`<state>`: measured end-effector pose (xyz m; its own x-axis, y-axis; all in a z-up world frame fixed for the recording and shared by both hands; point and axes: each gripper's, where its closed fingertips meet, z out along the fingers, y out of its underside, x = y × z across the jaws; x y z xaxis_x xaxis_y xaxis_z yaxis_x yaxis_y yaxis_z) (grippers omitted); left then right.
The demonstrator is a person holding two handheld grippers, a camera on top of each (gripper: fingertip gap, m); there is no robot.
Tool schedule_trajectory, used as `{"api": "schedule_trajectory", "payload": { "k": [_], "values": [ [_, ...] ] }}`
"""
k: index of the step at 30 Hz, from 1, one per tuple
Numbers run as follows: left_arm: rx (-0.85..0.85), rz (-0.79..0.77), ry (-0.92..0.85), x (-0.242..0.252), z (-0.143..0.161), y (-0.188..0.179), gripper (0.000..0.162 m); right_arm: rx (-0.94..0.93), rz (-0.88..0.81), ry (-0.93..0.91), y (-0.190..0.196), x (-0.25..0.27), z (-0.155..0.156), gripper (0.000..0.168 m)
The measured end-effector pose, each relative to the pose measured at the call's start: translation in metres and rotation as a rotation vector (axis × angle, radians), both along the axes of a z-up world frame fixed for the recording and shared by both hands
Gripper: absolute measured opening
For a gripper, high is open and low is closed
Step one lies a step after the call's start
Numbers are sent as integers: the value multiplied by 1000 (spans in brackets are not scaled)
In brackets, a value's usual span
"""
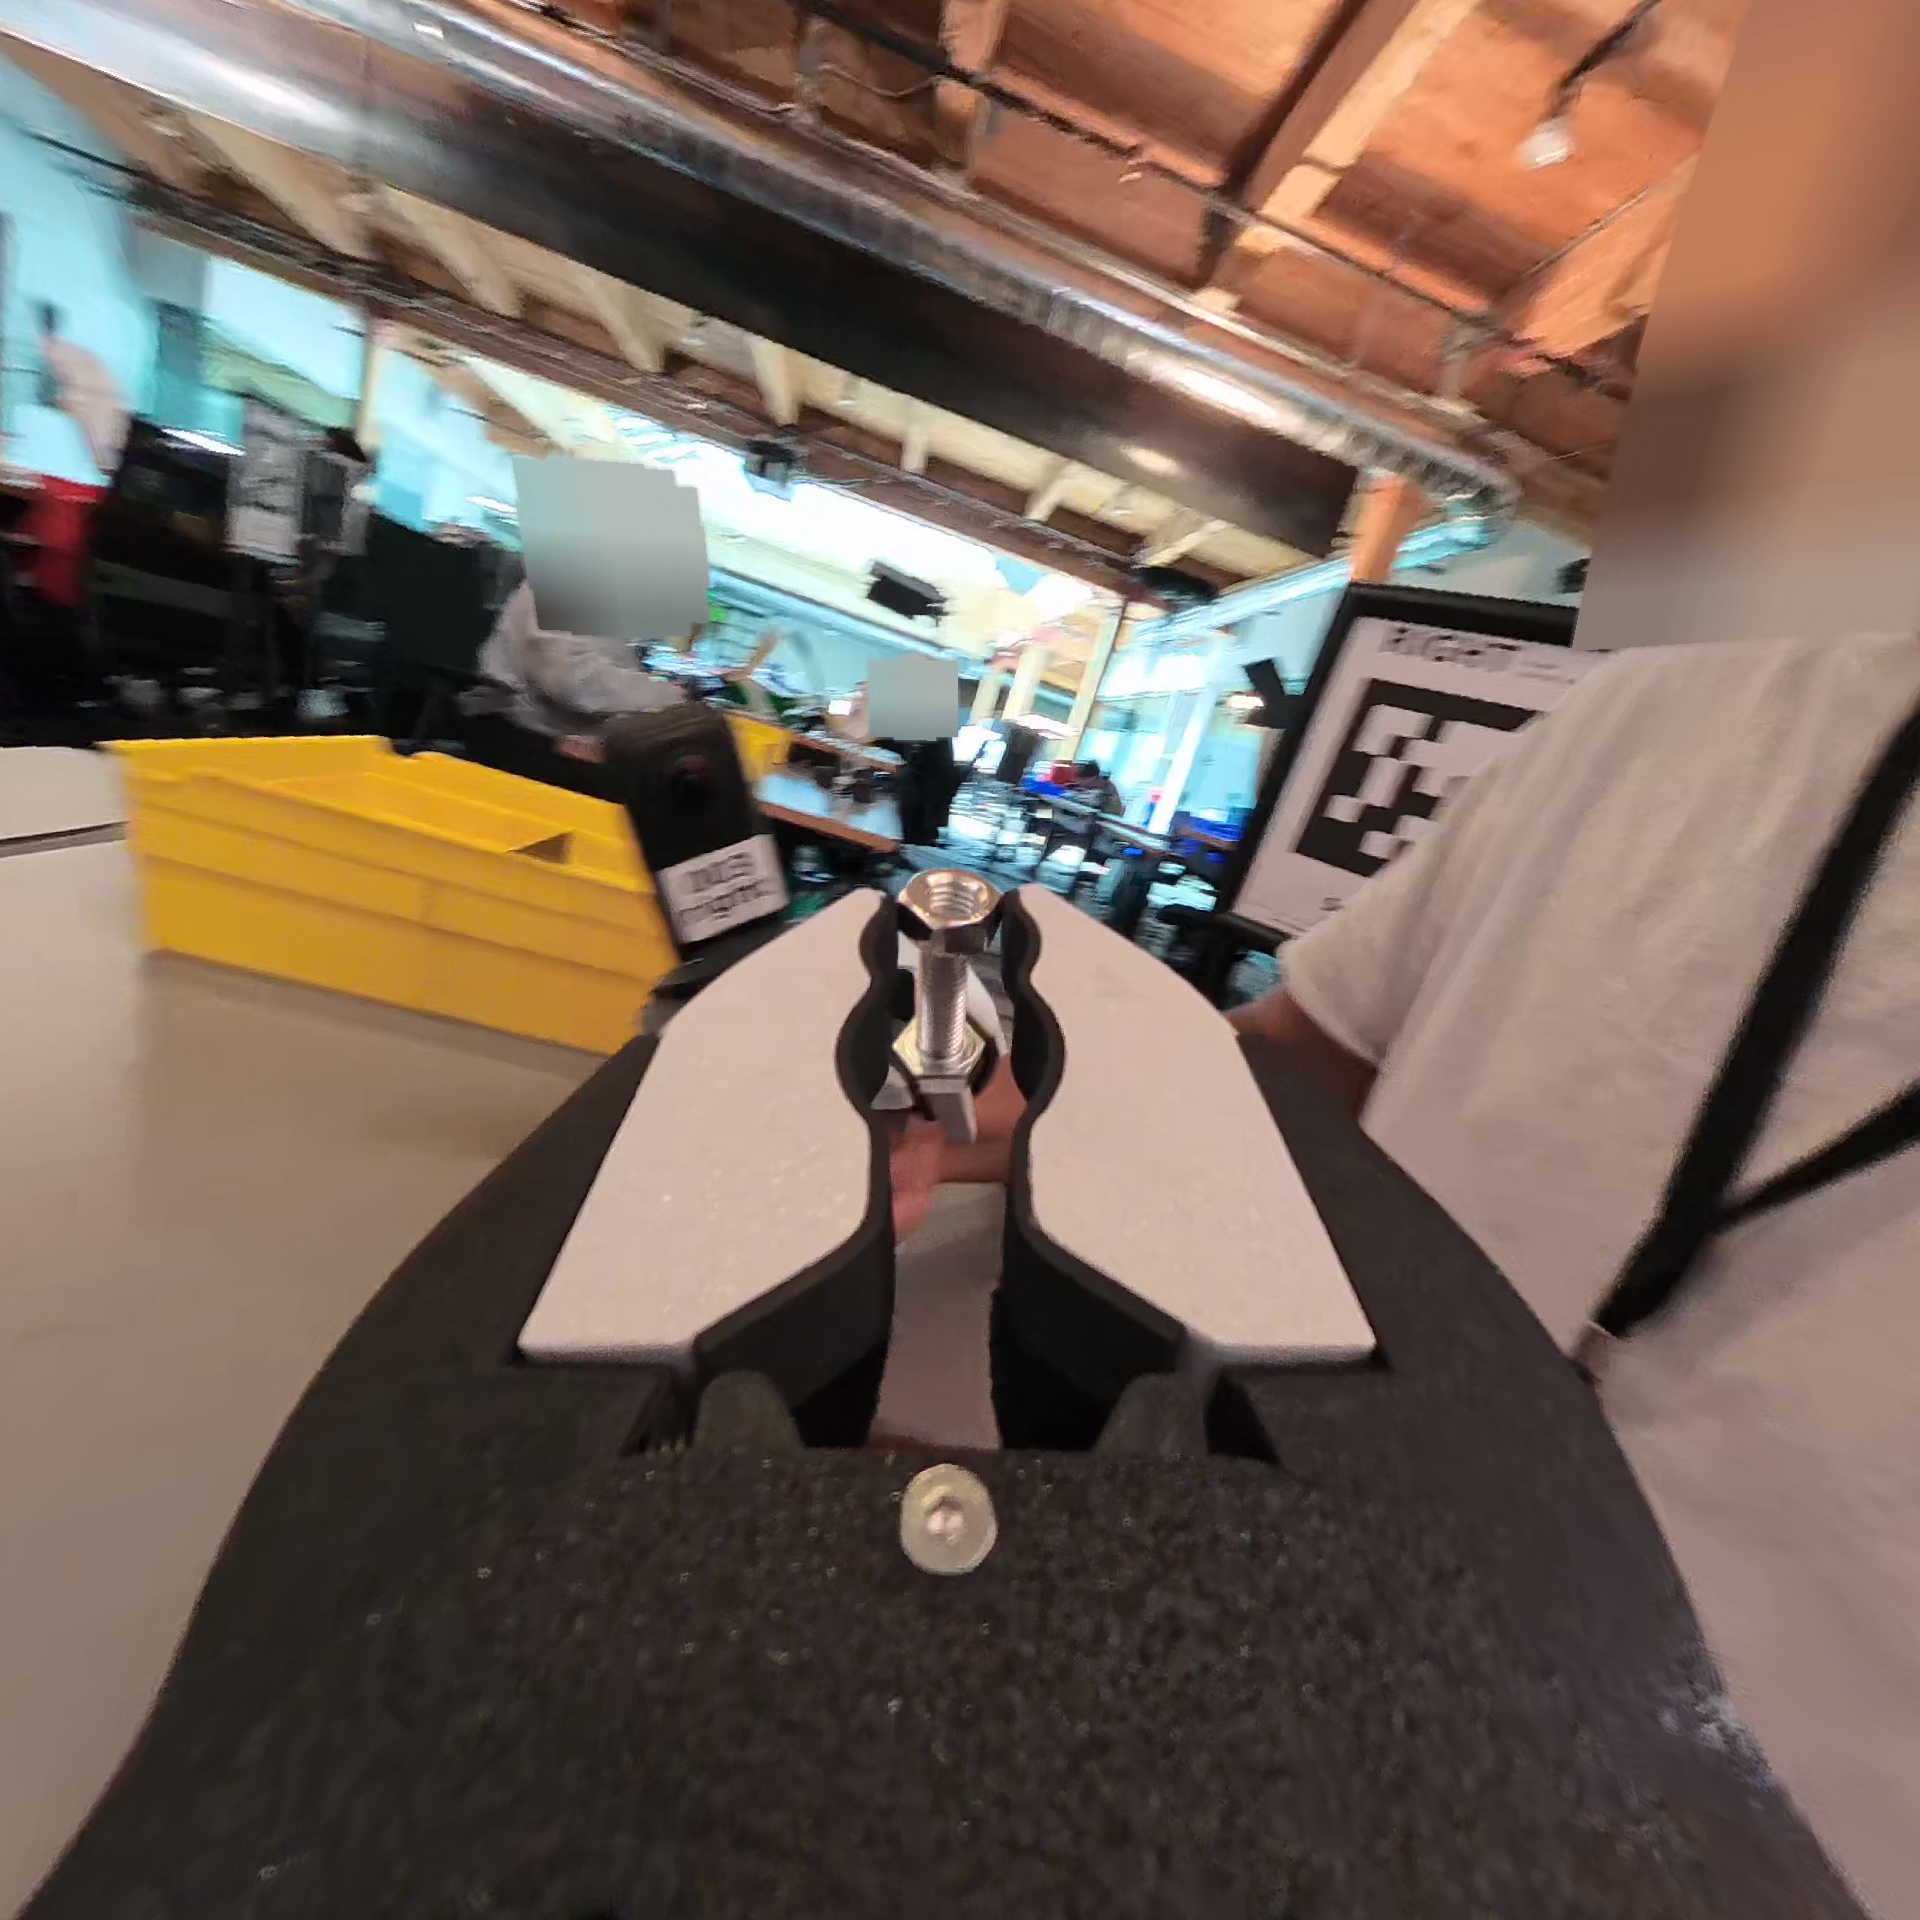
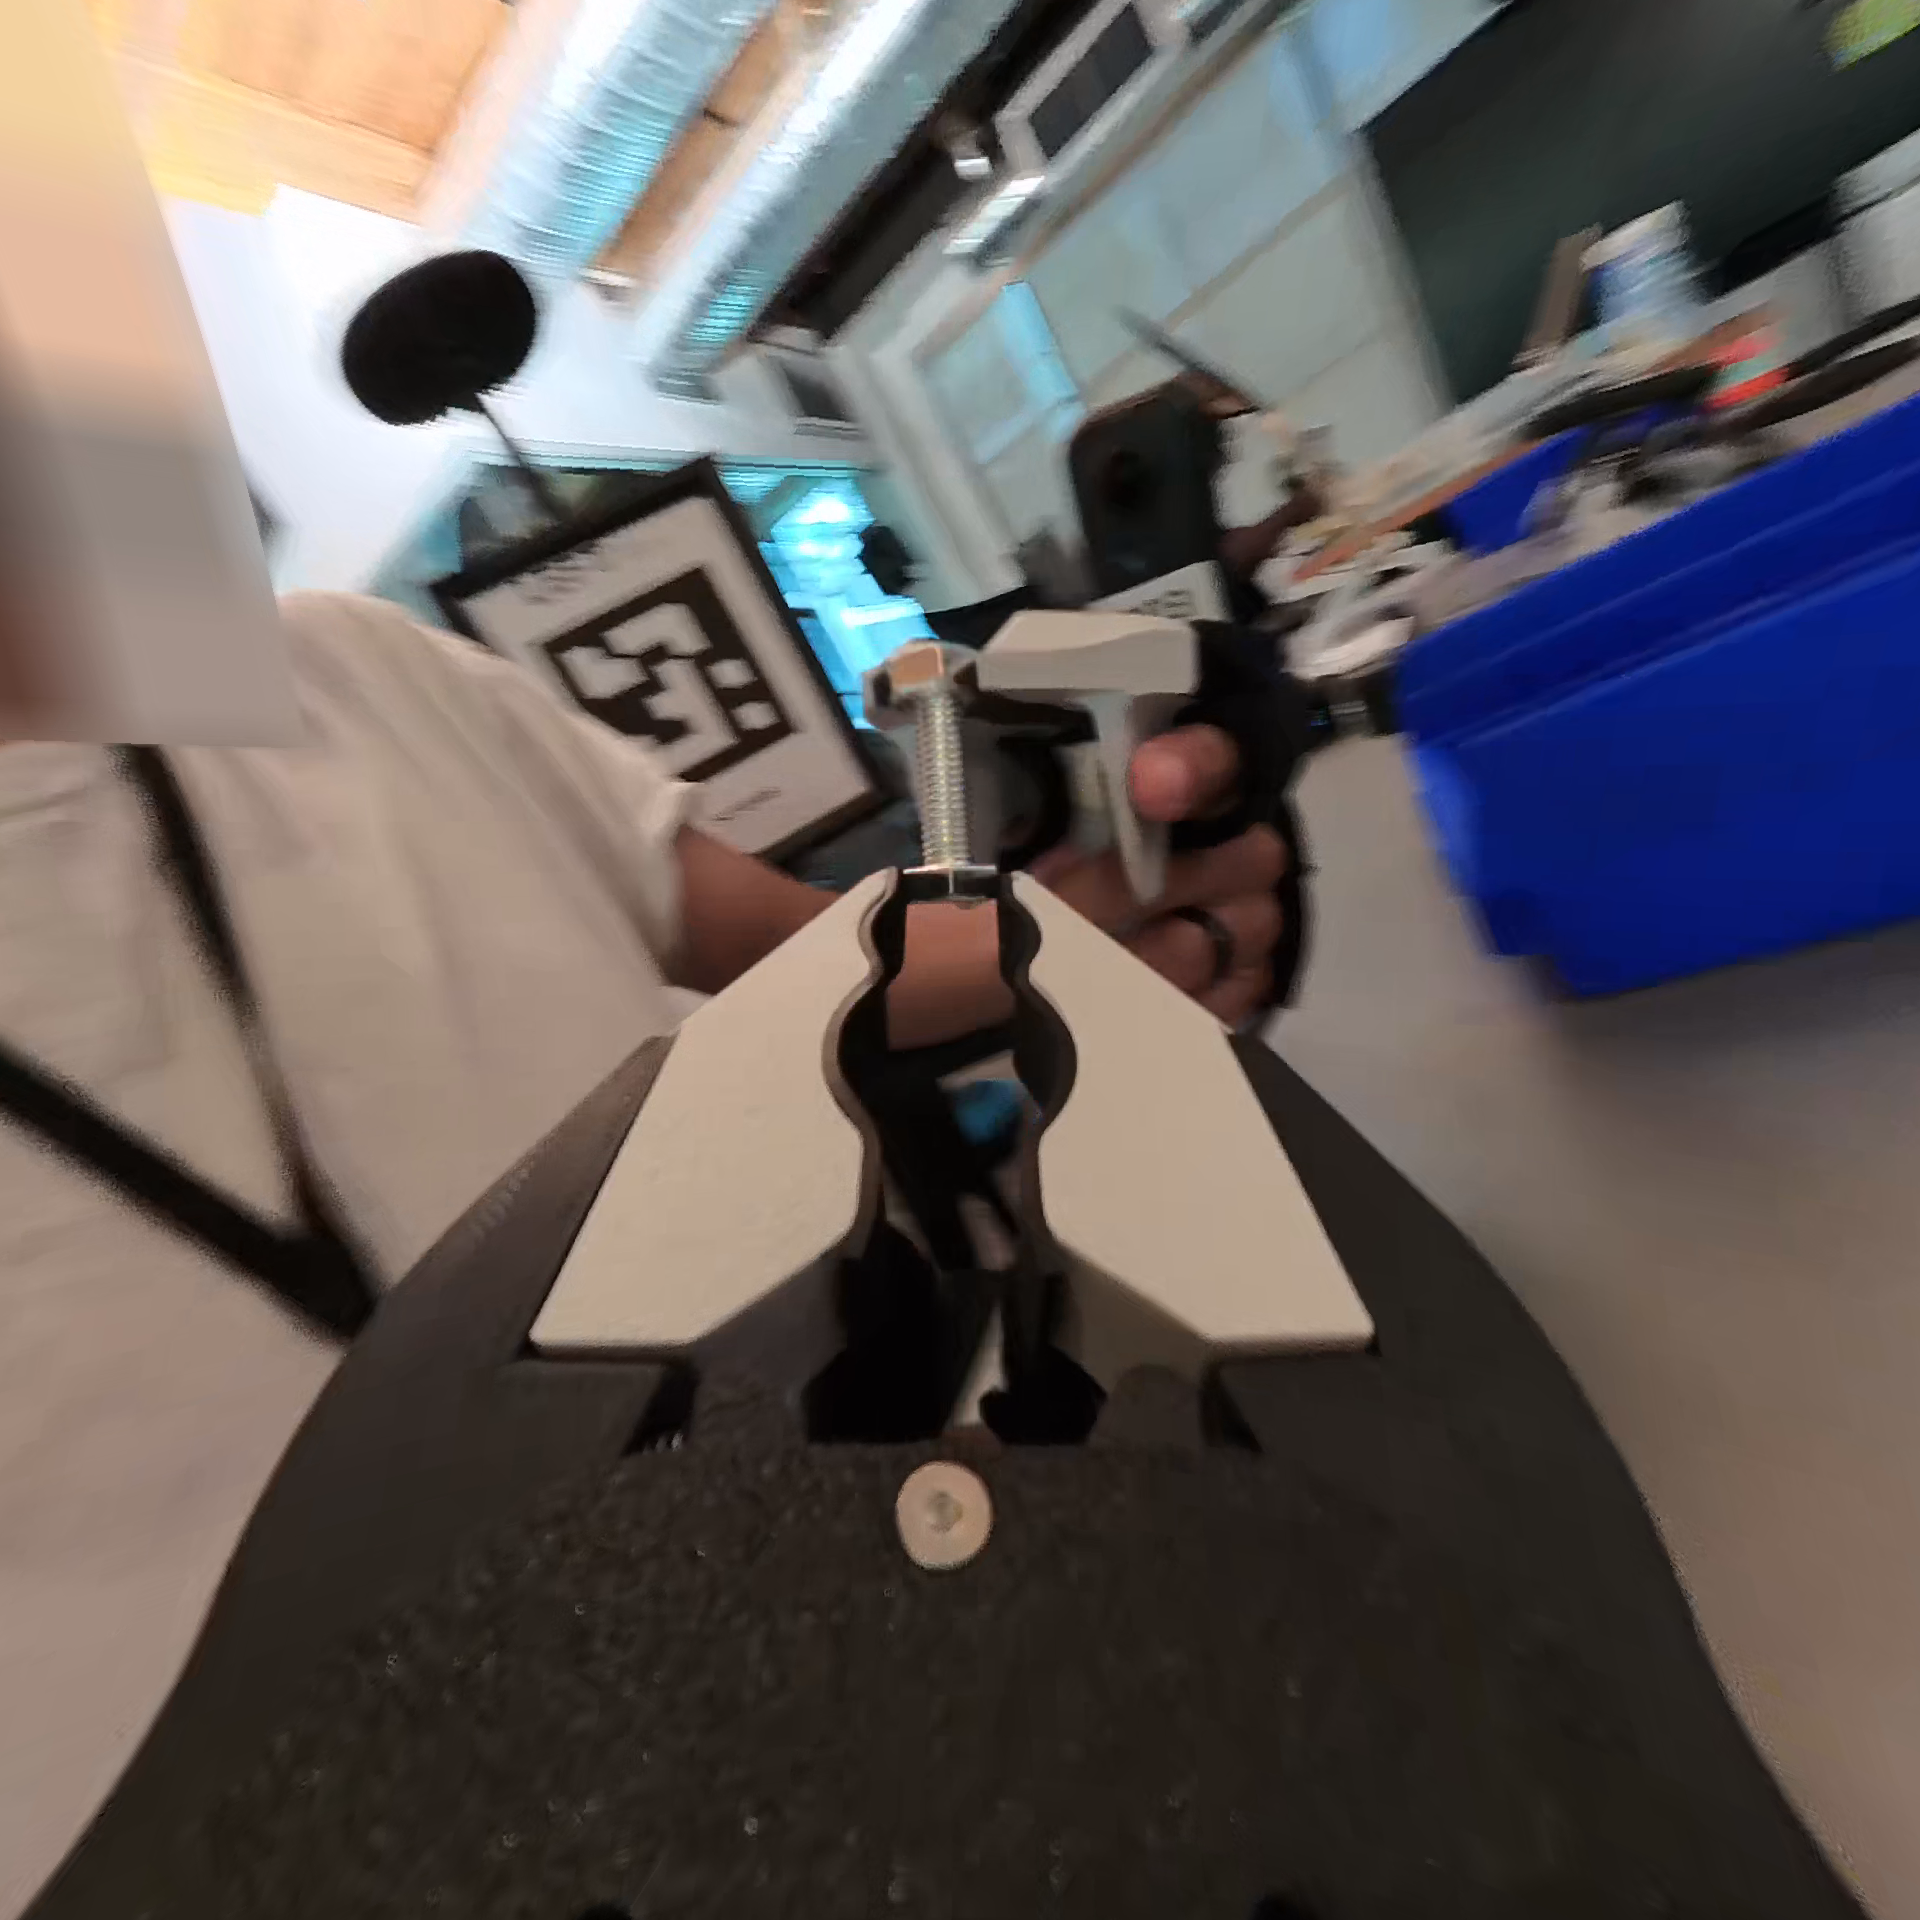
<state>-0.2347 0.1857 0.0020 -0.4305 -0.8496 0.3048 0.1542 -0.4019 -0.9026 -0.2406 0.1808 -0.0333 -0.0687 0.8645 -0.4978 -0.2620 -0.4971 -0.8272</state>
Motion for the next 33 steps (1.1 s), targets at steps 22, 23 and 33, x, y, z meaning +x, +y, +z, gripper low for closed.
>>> {"api": "schedule_trajectory", "payload": {
  "k": [22, 23, 33],
  "values": [
    [306, 602, 476, 9, -81, 39, 18, 137, -1082, -648, 83, 214, 54, 17],
    [329, 601, 476, 8, -81, 39, 18, 107, -1139, -698, 86, 245, 60, 17],
    [253, 593, 452, 1, -77, 49, 18, -724, -976, -1518, 112, 490, -90, 17]
  ]
}}
